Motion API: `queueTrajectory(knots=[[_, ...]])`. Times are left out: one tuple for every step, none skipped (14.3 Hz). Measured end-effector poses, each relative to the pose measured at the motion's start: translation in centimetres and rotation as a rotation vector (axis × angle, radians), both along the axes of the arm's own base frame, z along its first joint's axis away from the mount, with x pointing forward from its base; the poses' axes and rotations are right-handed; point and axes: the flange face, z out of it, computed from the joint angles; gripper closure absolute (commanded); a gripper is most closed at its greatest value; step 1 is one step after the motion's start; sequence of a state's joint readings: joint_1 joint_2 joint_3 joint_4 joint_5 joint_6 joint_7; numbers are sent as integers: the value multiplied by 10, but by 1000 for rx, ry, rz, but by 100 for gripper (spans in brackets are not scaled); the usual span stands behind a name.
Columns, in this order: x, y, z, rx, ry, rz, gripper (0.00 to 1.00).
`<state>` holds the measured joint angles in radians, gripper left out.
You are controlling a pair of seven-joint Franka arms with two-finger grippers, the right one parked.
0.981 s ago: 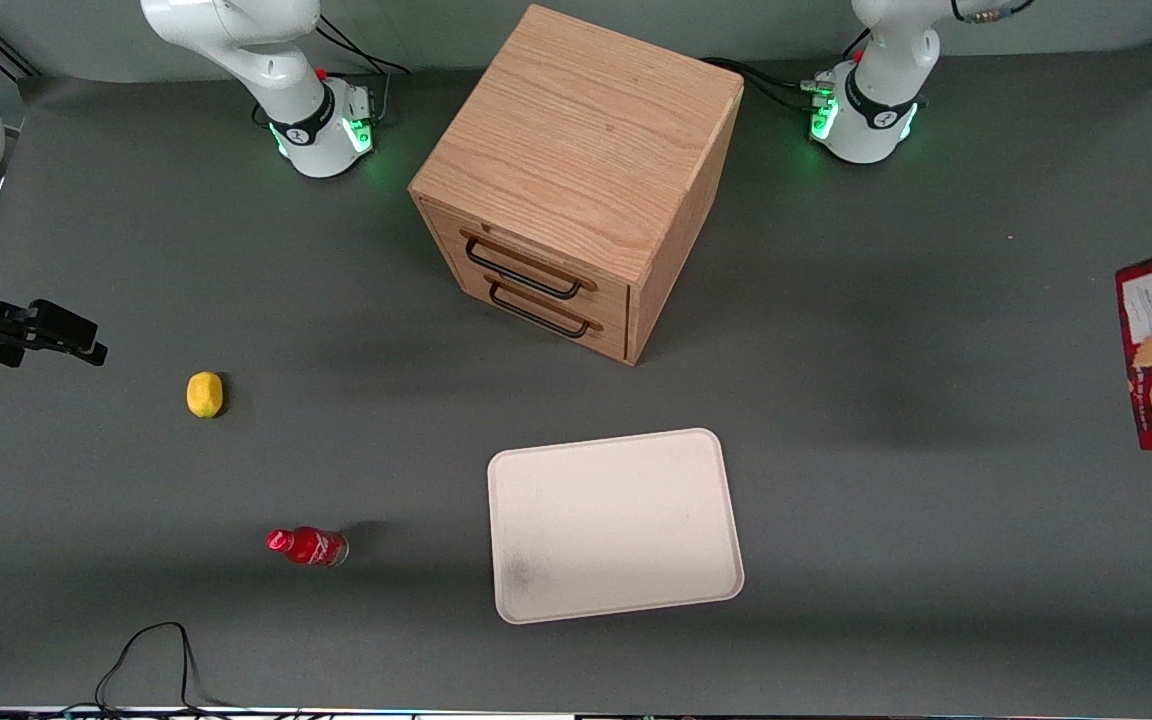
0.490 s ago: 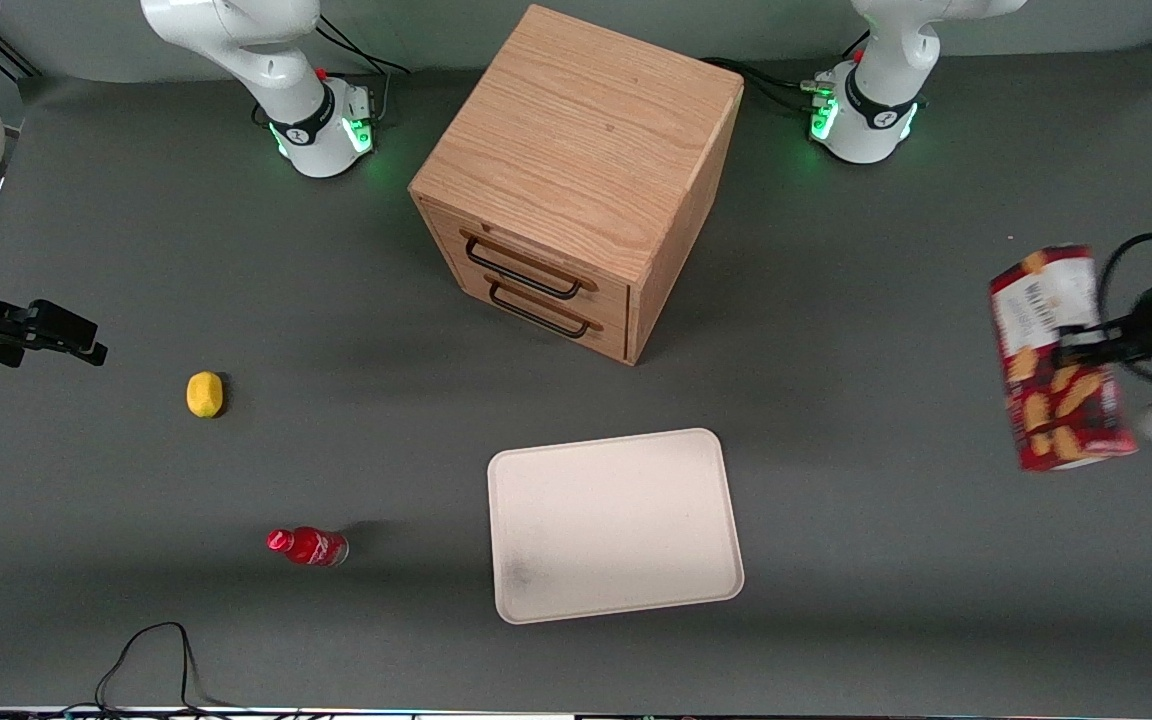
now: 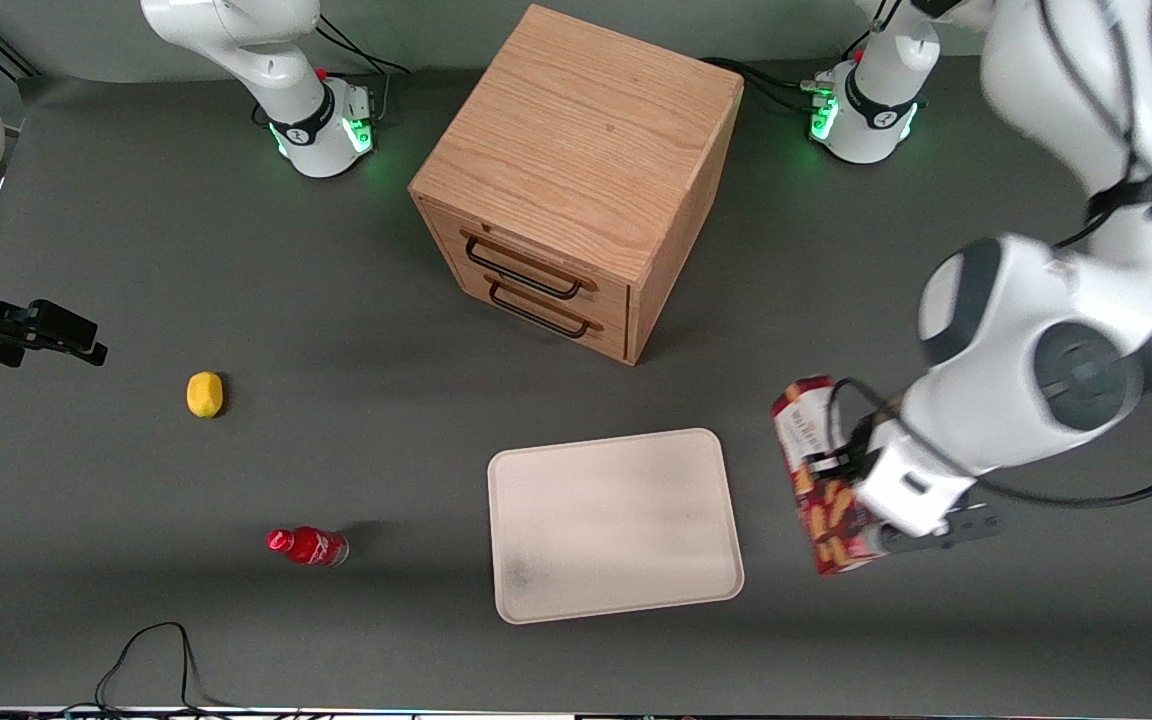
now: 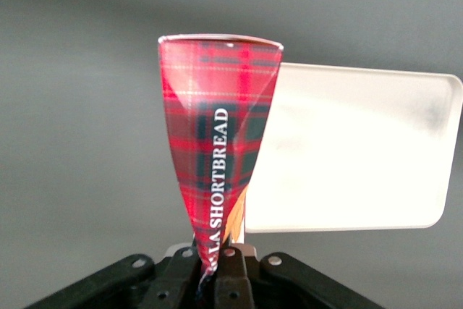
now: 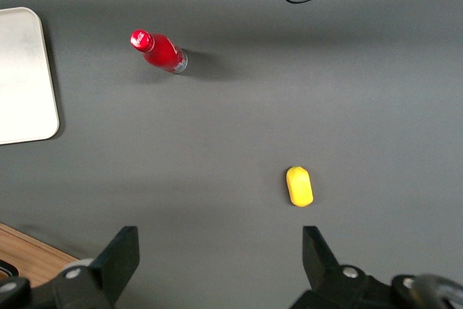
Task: Place red cookie box on tray
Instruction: 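Carry the box with the left gripper over the white tray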
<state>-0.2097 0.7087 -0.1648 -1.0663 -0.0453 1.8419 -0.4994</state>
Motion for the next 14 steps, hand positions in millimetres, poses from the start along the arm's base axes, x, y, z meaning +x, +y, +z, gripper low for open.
queueTrajectory(knots=[[3,-15,-27,-13,4,5,100],[4,-30,-52,-19,13,7,100],[3,-44,-73,-21,24,0,100],[1,-57,-88,-21,34,-7,100],[-1,-66,-99,-21,42,-14,100],[-1,-71,-107,-20,48,-18,100],[-1,-72,-113,-20,53,-18,100],[0,-71,-117,-19,53,-15,100],[1,-70,-121,-19,51,-12,100],[2,-69,-127,-19,50,-9,100],[4,-69,-133,-21,45,-5,100],[6,-69,-140,-25,37,-1,100],[7,-69,-148,-29,30,3,100],[9,-69,-156,-32,25,6,100]])
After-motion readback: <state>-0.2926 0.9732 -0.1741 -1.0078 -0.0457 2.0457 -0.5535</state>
